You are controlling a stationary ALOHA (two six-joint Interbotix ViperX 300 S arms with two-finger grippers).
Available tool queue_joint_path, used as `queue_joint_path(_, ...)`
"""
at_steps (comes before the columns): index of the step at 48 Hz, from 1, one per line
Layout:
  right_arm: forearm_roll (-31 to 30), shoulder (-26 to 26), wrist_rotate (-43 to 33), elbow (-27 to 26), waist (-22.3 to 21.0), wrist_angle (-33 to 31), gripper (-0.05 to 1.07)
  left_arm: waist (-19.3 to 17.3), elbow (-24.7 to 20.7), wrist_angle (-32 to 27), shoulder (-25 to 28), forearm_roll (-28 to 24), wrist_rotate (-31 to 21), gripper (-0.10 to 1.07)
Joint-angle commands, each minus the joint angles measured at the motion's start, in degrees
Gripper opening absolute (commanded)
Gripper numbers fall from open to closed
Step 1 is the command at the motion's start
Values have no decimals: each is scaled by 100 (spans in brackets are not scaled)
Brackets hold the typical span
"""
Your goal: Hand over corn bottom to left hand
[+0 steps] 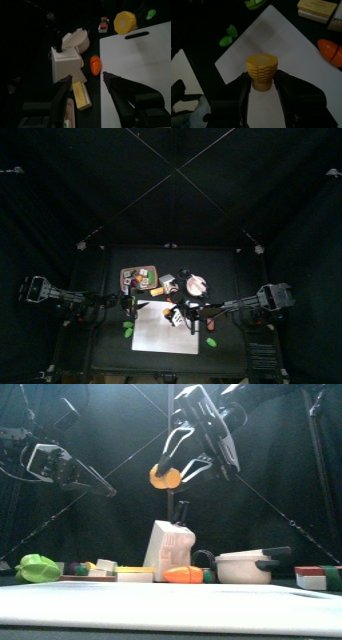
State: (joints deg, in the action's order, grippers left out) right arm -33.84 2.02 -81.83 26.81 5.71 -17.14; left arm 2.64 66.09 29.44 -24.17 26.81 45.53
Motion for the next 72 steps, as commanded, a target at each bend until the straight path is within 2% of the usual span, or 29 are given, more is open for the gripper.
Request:
queue_joint_path(1, -53, 290, 18, -9, -70, 141, 58, 26, -176, 202, 9, -79, 0, 89)
queue_joint_path(10, -167, 387, 18, 62, -237, 272, 58, 88, -114, 721, 9, -158, -9, 89)
queue_joint_path(20, -246, 404, 18, 62, -431, 598, 58, 185, -141, 932, 9, -158, -18, 90)
queue_joint_path(29, -343, 404, 26, 62, -571, 844, 58, 202, -132, 1116, 9, -167, -18, 98)
queue_joint_path(43, -404, 404, 18, 62, -809, 1178, 58, 246, -114, 1345, 26, -431, -9, 100)
queue_joint_path(54, -387, 404, 18, 35, -984, 1512, 58, 246, -202, 1433, 185, -633, -9, 100)
queue_joint_path(72, -334, 352, 18, -62, -1204, 1925, 58, 255, -448, 1819, 554, -633, -9, 100)
